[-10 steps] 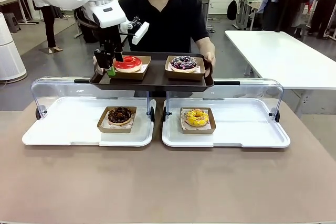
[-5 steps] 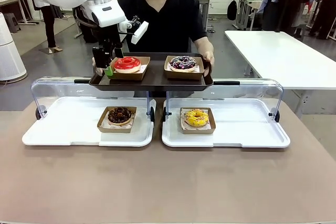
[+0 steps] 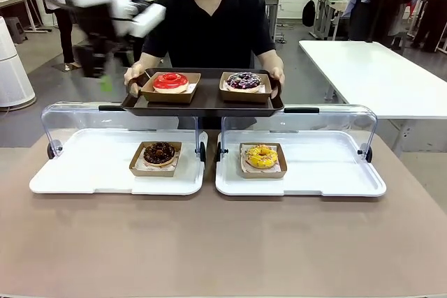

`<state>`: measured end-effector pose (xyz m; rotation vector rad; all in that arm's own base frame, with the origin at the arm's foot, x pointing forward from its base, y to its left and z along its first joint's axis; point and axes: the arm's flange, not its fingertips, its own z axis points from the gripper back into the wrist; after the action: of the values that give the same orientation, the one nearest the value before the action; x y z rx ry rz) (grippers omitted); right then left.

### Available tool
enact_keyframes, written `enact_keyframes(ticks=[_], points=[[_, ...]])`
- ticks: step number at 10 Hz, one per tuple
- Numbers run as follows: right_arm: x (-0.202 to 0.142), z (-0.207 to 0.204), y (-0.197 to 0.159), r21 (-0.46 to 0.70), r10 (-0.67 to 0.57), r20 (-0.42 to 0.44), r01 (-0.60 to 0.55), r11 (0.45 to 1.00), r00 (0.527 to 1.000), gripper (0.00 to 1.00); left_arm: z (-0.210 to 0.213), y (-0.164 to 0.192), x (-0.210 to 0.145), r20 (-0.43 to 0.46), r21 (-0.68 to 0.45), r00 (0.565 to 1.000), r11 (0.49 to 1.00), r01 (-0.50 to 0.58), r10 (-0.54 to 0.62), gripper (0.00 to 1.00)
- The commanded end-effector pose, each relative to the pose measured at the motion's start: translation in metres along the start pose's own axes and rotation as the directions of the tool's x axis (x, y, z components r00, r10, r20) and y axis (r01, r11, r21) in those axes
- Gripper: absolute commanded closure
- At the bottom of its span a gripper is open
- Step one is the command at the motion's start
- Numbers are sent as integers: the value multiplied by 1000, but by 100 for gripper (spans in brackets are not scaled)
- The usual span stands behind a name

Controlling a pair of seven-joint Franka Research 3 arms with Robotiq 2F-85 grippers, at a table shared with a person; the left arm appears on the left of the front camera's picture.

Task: Provide the desired donut to the person.
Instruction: Place the picked Paper togo box onto the Handle tray extended by the person.

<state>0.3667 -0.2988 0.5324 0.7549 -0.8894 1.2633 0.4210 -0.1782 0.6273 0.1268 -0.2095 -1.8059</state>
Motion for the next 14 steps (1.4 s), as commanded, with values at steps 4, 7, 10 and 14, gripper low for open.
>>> enact_keyframes(ticks=[4, 7, 10, 14], points=[[0, 0, 2, 4, 1, 1, -1, 1000, 1000, 0, -43, -128, -166, 75, -18, 995, 998, -59, 60, 0], [0, 0, 2, 4, 1, 1, -1, 1000, 1000, 0, -66, -109, -197, 83, -41, 992, 995, -88, 91, 0], [0, 0, 2, 4, 1, 1, -1, 1000, 1000, 0, -74, -124, -199, 85, -45, 990, 993, -113, 116, 0], [0, 0, 2, 4, 1, 1, -1, 1000, 1000, 0, -74, -124, -199, 85, -45, 990, 993, -113, 116, 0]])
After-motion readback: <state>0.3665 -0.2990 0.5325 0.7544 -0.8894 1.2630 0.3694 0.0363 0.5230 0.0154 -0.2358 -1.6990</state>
